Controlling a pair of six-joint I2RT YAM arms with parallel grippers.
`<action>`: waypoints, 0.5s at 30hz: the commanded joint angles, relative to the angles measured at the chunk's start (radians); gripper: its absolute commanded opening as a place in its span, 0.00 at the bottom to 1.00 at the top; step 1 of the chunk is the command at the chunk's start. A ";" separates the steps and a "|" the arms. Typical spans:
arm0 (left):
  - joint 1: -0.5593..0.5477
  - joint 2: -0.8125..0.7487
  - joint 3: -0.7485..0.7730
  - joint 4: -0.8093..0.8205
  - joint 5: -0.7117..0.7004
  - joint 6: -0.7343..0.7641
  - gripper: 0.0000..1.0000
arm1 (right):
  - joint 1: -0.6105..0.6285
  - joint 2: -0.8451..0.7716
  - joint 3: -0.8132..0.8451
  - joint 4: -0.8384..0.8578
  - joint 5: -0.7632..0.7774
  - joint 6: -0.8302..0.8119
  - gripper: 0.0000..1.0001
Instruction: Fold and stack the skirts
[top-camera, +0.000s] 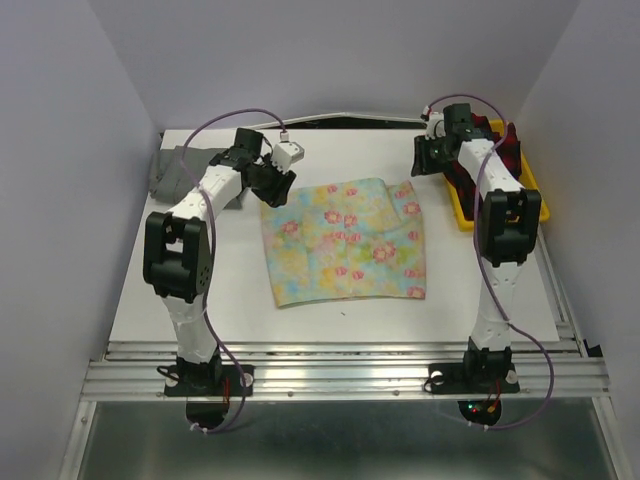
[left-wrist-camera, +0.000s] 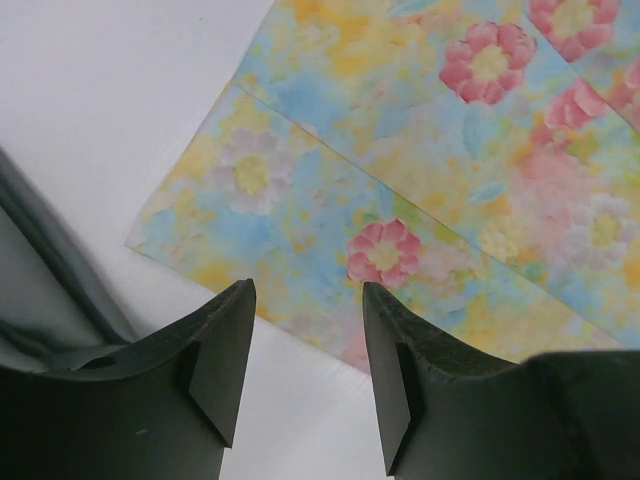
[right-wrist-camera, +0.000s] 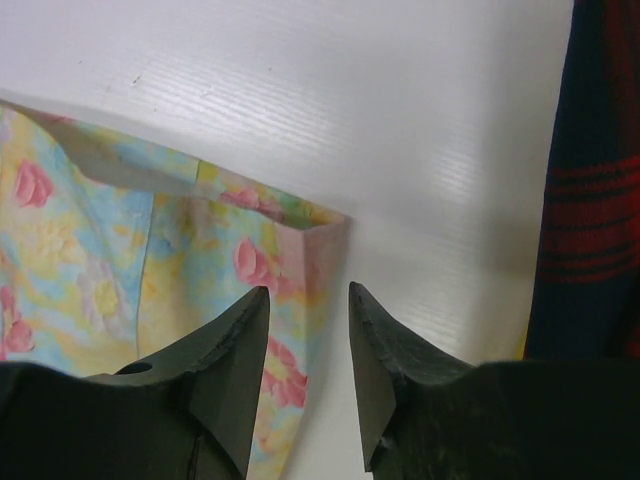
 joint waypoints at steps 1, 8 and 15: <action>0.000 0.055 0.034 0.047 -0.055 -0.123 0.58 | 0.028 0.059 0.107 0.035 0.060 -0.028 0.43; 0.000 0.089 -0.032 0.118 -0.104 -0.165 0.62 | 0.050 0.112 0.078 0.036 0.061 -0.041 0.47; 0.000 0.164 -0.033 0.130 -0.178 -0.188 0.58 | 0.050 0.136 0.042 0.056 0.080 -0.045 0.16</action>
